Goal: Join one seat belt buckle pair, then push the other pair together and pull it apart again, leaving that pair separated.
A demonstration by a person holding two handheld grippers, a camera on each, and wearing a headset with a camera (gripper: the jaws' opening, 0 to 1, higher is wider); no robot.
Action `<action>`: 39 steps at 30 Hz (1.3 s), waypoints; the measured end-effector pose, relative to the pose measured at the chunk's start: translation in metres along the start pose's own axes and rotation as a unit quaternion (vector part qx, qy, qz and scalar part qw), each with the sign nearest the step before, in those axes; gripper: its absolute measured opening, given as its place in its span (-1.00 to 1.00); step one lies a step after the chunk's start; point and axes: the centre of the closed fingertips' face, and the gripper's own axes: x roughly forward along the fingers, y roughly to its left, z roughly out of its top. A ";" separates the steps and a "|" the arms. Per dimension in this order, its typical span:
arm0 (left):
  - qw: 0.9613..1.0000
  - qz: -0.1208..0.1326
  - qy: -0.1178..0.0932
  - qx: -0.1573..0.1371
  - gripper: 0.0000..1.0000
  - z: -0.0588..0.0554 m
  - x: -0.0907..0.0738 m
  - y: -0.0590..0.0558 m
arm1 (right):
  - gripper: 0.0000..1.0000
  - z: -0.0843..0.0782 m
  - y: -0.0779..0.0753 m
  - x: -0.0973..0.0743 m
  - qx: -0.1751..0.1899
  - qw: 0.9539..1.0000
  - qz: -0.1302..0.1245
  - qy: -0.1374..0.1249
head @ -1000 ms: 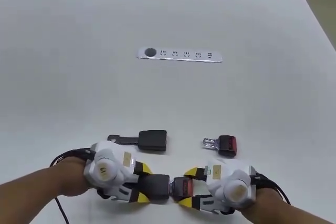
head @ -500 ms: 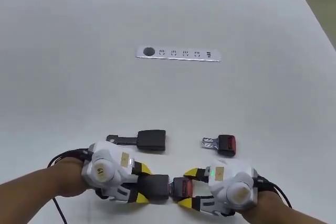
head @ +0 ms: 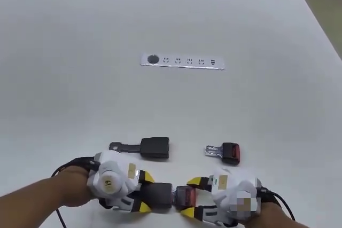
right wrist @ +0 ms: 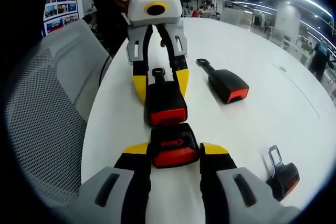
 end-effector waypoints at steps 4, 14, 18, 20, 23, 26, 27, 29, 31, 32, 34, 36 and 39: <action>1.000 0.007 0.010 -0.001 -0.32 -0.001 0.000 0.000 | -0.28 -0.003 0.000 0.002 -0.017 1.000 -0.007 0.010; 0.999 0.032 0.012 -0.017 0.10 0.002 -0.003 -0.005 | 0.24 0.005 -0.012 -0.008 0.018 0.999 -0.042 -0.022; 0.998 0.048 -0.003 -0.037 0.16 0.007 -0.008 0.000 | 0.34 0.006 -0.015 -0.014 0.027 0.998 -0.048 -0.027; 0.996 0.066 -0.022 -0.055 0.23 0.014 -0.013 0.007 | 0.36 0.007 -0.017 -0.018 0.028 0.998 -0.053 -0.030; 0.993 0.081 -0.040 -0.072 0.31 0.021 -0.019 0.015 | 0.37 0.009 -0.021 -0.023 0.031 0.997 -0.060 -0.036; 0.991 0.091 -0.048 -0.081 0.33 0.025 -0.026 0.020 | 0.40 0.014 -0.025 -0.028 0.041 0.996 -0.064 -0.049; 0.990 0.096 -0.051 -0.085 0.34 0.026 -0.029 0.022 | 0.43 0.016 -0.026 -0.030 0.039 0.996 -0.067 -0.050; 0.989 0.104 -0.050 -0.089 0.41 0.024 -0.032 0.026 | 0.48 0.018 -0.030 -0.033 0.035 0.995 -0.070 -0.054; 0.989 0.111 -0.050 -0.086 0.44 0.024 -0.036 0.028 | 0.55 0.019 -0.034 -0.035 0.036 0.995 -0.070 -0.055; 0.988 0.113 -0.053 -0.087 0.44 0.024 -0.038 0.030 | 0.59 0.019 -0.036 -0.036 0.036 0.995 -0.071 -0.055; 0.987 0.117 -0.056 -0.093 0.45 0.025 -0.042 0.033 | 0.62 0.021 -0.042 -0.040 0.035 0.995 -0.075 -0.058; 0.987 0.122 -0.051 -0.090 0.45 0.024 -0.046 0.036 | 0.63 0.023 -0.048 -0.045 0.038 0.994 -0.081 -0.061; 0.985 0.131 -0.054 -0.094 0.47 0.023 -0.053 0.042 | 0.68 0.022 -0.060 -0.051 0.044 0.993 -0.089 -0.067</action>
